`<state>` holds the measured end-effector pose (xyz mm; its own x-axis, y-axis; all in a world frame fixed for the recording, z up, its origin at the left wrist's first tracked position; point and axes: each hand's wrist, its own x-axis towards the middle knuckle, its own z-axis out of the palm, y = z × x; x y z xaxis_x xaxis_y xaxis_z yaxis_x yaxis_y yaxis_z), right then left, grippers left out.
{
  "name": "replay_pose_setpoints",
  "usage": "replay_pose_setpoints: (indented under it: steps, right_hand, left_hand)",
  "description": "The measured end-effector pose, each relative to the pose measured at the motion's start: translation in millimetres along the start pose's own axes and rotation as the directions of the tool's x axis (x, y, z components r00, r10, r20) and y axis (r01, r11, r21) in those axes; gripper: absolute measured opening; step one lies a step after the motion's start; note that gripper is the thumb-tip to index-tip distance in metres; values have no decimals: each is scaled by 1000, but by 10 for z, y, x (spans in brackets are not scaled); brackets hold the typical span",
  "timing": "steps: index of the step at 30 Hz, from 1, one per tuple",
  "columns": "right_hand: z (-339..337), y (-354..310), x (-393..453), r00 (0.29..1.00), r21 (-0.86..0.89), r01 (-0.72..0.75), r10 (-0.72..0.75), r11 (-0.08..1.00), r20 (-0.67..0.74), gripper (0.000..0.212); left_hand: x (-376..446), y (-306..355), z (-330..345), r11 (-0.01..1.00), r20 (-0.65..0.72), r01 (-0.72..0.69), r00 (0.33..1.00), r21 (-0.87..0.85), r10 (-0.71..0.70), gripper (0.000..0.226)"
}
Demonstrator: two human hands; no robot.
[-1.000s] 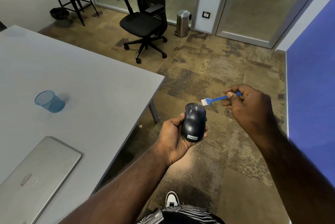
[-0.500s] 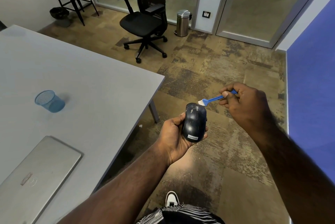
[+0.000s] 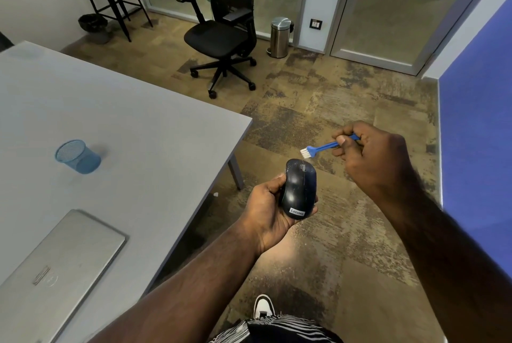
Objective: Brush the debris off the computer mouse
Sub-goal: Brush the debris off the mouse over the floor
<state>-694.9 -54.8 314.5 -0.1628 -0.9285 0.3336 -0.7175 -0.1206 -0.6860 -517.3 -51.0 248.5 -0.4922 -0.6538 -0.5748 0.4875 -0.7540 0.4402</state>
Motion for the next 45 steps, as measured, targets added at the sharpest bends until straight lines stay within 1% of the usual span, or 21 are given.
replay_pose_setpoints:
  steps: [2, 4, 6, 8, 9, 13, 15, 17, 21, 24, 26, 29, 31, 34, 35, 36, 39, 41, 42, 45]
  right_hand:
    - [-3, -17, -11, 999, 75, 22, -24, 997, 36, 18]
    - [22, -20, -24, 996, 42, 34, -37, 999, 83, 16]
    - [46, 0, -17, 998, -25, 22, -21, 999, 59, 16]
    - [50, -5, 9, 1000, -24, 14, -14, 1000, 25, 16]
    - [51, -20, 19, 999, -16, 29, -29, 999, 34, 16]
    - [23, -92, 3, 967, -67, 139, -121, 988, 223, 15]
    - [-28, -99, 10, 958, -97, 160, -131, 982, 254, 16]
    - [-71, -110, 25, 959, -80, 151, -126, 985, 252, 18]
    - [-71, -136, 14, 976, -2, 124, -122, 992, 178, 17]
    - [-76, -121, -34, 966, -18, 139, -132, 990, 224, 17]
    - [-98, -115, -55, 957, 26, 133, -135, 991, 257, 18]
    - [-116, -113, -73, 957, 55, 175, -183, 983, 226, 17]
    - [-130, -107, -110, 943, 42, 222, -226, 974, 245, 16]
    - [-149, -95, -210, 875, 61, 316, -316, 947, 367, 15]
    - [-155, -79, -233, 860, 72, 329, -330, 942, 388, 14]
    - [-164, -54, -242, 863, 76, 333, -336, 940, 378, 14]
    - [-196, 29, -225, 916, 47, 325, -327, 944, 232, 15]
    - [-201, 53, -232, 928, 34, 334, -335, 942, 165, 17]
    - [-196, 50, -250, 922, 40, 348, -350, 937, 168, 17]
    - [-157, 27, -323, 881, 78, 401, -407, 913, 241, 16]
  left_hand:
    - [0, 6, 5, 1000, -1, -4, 1000, 0, 4, 44]
    - [-5, 6, 10, 1000, -4, -4, 1000, 2, 4, 44]
    - [-16, -13, 13, 1000, -2, 0, 1000, 14, 0, 43]
    - [-28, -38, 18, 1000, -1, 7, 1000, 18, -7, 43]
    - [-31, -42, 23, 1000, -3, 8, 1000, 16, -8, 42]
    - [-44, -42, 45, 1000, -8, 1, 1000, 24, -1, 40]
    - [-51, -44, 42, 1000, -19, 0, 1000, 17, 1, 36]
    - [-56, -48, 31, 1000, -29, 2, 1000, 7, -2, 35]
    - [-54, -42, 39, 999, -27, -15, 1000, 28, 16, 41]
    - [-44, -30, 42, 999, -34, -26, 999, 29, 27, 44]
    - [-34, -35, 26, 999, -37, -28, 999, 27, 29, 44]
    - [-22, -39, 16, 999, -31, -33, 999, -2, 33, 40]
    - [-17, -35, 17, 999, -14, -44, 999, -19, 44, 36]
    - [-6, -25, 10, 998, 3, -65, 998, -15, 65, 40]
    - [-1, -23, 4, 998, 5, -64, 998, -24, 65, 42]
    - [7, -17, -1, 997, 3, -62, 998, -35, 62, 44]
    - [22, 3, -14, 998, -15, -50, 999, -45, 50, 42]
    - [24, 18, -9, 997, -27, -48, 999, -52, 47, 41]
    - [23, 23, 3, 997, -31, -48, 998, -56, 46, 41]
    - [13, 31, 37, 996, -32, -54, 998, -74, 52, 45]
